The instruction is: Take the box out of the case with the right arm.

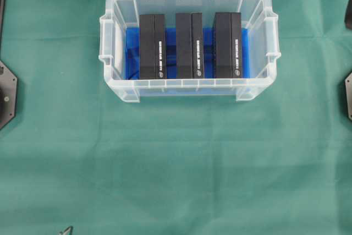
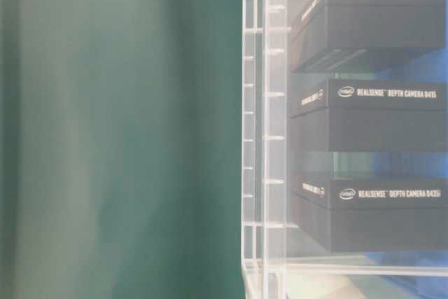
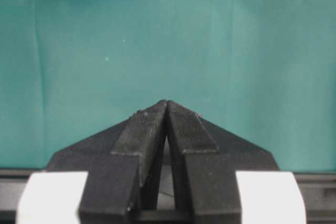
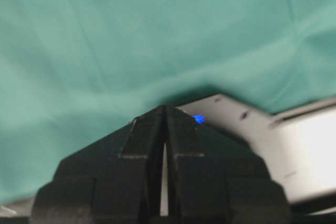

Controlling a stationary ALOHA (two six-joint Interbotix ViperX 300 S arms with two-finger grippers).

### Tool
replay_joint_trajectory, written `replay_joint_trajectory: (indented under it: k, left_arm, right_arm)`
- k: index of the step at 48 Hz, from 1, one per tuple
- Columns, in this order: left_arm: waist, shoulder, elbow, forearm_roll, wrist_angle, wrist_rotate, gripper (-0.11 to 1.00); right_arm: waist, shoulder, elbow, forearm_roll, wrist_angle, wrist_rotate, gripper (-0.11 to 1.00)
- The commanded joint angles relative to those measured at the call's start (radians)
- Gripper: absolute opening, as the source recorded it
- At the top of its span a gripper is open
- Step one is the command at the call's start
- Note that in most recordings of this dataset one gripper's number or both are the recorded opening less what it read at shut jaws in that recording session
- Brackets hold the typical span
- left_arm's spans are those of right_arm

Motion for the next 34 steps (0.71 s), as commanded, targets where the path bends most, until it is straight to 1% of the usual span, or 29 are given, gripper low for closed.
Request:
replay_joint_trajectory:
  k: [1, 6, 8, 9, 12, 15, 18, 21, 28, 34]
  left_arm:
    - [-0.005, 0.005, -0.023, 0.002, -0.003, 0.002, 0.00]
    - [-0.005, 0.005, -0.023, 0.002, -0.003, 0.000, 0.00]
    - [-0.005, 0.005, -0.023, 0.002, -0.003, 0.000, 0.00]
    - [-0.005, 0.005, -0.025, 0.002, -0.003, 0.000, 0.00]
    - [-0.005, 0.006, -0.025, 0.002, -0.003, 0.000, 0.00]
    - [-0.005, 0.009, -0.025, 0.002, -0.003, 0.002, 0.00]
    - [-0.005, 0.011, -0.025, 0.002, -0.003, 0.002, 0.00]
    - [-0.005, 0.011, -0.025, 0.002, -0.003, 0.002, 0.00]
    - [-0.005, 0.011, -0.025, 0.002, -0.003, 0.002, 0.00]
    - [-0.005, 0.011, -0.025, 0.002, -0.003, 0.000, 0.00]
  right_arm:
    - [-0.003, 0.002, -0.025, -0.003, 0.000, 0.135, 0.00]
    - [-0.003, 0.015, -0.025, -0.002, 0.002, 0.353, 0.00]
    - [-0.003, 0.018, -0.025, -0.002, 0.003, 0.430, 0.00]
    - [-0.003, 0.020, -0.025, -0.002, 0.006, 0.489, 0.00]
    - [-0.003, 0.018, -0.025, -0.002, 0.011, 0.581, 0.00]
    - [-0.003, 0.018, -0.025, -0.003, 0.015, 0.650, 0.00]
    - [-0.003, 0.015, -0.025, -0.005, 0.017, 0.696, 0.00]
    - [-0.003, 0.017, -0.025, -0.005, 0.017, 0.726, 0.00]
    - [-0.006, 0.020, -0.025, -0.005, 0.006, 0.733, 0.00]
    - [-0.043, 0.026, -0.025, -0.020, 0.006, 0.729, 0.00]
